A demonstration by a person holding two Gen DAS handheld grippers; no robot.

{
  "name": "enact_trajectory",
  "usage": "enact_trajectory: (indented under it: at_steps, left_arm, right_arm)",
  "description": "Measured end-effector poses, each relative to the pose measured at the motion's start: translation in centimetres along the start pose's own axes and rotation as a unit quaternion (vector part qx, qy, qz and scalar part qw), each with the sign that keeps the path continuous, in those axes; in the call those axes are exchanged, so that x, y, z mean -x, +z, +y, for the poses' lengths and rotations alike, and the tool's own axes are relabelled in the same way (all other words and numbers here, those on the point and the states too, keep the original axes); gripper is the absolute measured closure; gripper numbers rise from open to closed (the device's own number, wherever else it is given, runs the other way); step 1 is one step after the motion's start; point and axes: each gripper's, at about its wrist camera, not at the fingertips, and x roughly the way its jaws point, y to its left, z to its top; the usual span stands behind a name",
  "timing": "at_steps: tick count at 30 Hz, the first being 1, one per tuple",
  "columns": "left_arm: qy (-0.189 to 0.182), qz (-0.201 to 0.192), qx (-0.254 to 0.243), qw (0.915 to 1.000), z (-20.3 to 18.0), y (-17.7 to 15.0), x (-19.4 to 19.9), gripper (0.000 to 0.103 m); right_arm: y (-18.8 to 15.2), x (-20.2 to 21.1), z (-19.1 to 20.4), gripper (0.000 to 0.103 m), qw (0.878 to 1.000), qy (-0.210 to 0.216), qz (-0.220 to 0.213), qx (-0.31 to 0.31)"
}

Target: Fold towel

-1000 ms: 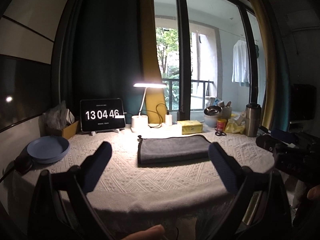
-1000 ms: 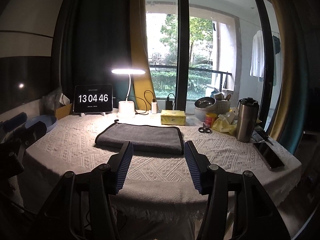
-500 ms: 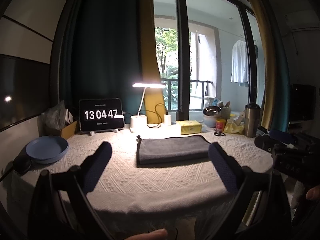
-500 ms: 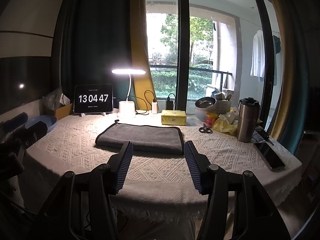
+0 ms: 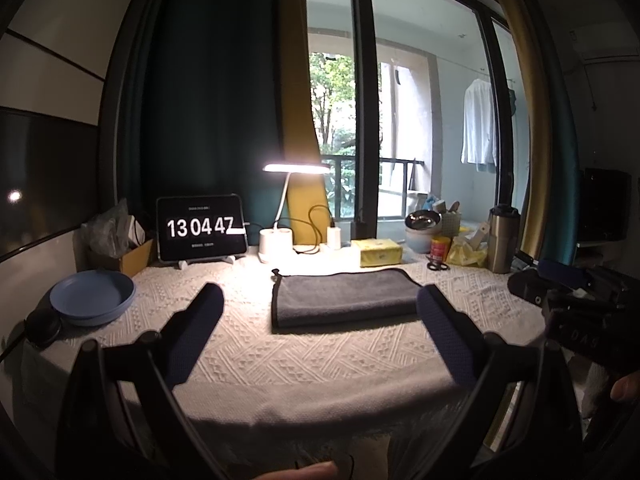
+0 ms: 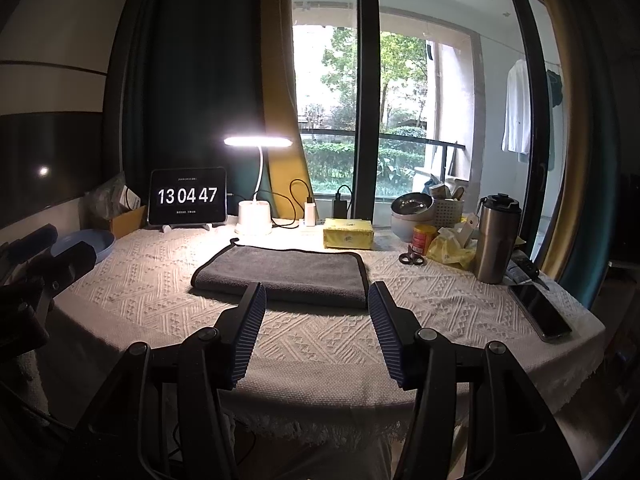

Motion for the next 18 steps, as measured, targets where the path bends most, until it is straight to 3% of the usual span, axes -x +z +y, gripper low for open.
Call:
enact_trajectory:
  at_steps: [18]
  left_arm:
    - [0.000, 0.000, 0.001, 1.0000, -0.08, 0.03, -0.01, 0.005]
  right_arm:
    - [-0.10, -0.09, 0.09, 0.047, 1.000, 0.000, 0.000, 0.000]
